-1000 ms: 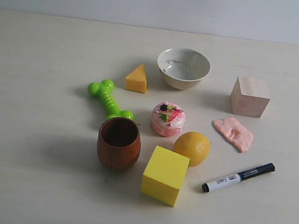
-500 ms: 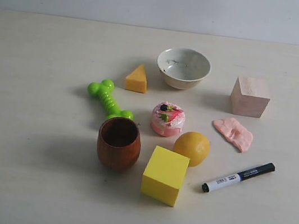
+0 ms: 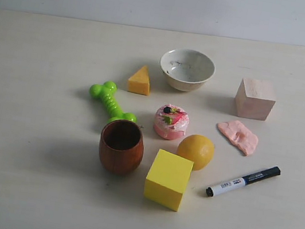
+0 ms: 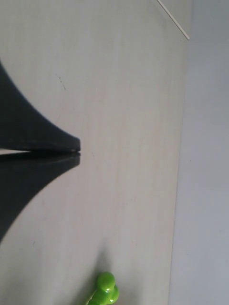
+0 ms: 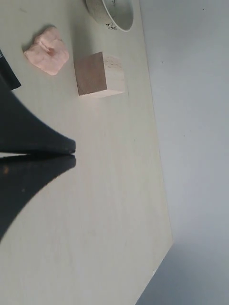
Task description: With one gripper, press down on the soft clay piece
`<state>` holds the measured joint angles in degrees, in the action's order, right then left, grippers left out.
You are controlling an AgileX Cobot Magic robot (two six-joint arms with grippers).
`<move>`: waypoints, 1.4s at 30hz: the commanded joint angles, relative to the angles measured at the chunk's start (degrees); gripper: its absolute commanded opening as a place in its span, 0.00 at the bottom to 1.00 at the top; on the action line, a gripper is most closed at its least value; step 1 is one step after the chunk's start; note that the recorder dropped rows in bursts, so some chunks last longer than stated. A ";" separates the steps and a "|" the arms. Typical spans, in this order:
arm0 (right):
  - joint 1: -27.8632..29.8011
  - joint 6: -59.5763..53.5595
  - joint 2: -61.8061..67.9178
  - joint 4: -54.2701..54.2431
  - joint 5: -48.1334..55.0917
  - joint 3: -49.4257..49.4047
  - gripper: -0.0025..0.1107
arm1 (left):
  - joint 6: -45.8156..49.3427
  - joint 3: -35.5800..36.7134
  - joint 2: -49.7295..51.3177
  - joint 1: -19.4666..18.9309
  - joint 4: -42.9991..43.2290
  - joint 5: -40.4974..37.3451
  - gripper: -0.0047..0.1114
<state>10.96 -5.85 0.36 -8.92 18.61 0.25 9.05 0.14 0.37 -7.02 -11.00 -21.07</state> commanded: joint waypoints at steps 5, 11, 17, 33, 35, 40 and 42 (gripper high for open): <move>0.32 -0.11 -0.36 0.33 -0.10 -0.25 0.02 | -0.18 -0.14 -0.37 0.30 -0.41 0.43 0.04; -3.35 -0.11 -0.36 0.33 0.05 -0.25 0.02 | -0.18 -0.14 -0.37 0.30 -0.41 0.43 0.04; -3.34 -0.51 -0.36 0.45 0.21 -0.25 0.02 | -0.18 -0.14 -0.37 0.30 -0.41 0.43 0.04; -3.34 -0.49 -0.36 1.11 0.91 -0.25 0.02 | -0.18 -0.14 -0.37 0.30 -0.41 0.43 0.04; -3.34 -0.35 -0.36 1.11 0.91 -0.25 0.02 | -0.18 -0.14 -0.37 0.30 -0.41 0.43 0.04; -3.34 -0.35 -0.36 1.11 0.91 -0.25 0.02 | -0.18 -0.14 -0.37 0.30 -0.41 0.43 0.04; -3.34 -0.35 -0.36 1.11 0.91 -0.25 0.02 | -0.18 -0.14 -0.37 0.30 -0.41 0.43 0.04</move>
<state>7.75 -6.06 0.36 -8.28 19.64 0.25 9.05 0.14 0.37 -7.02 -11.00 -21.07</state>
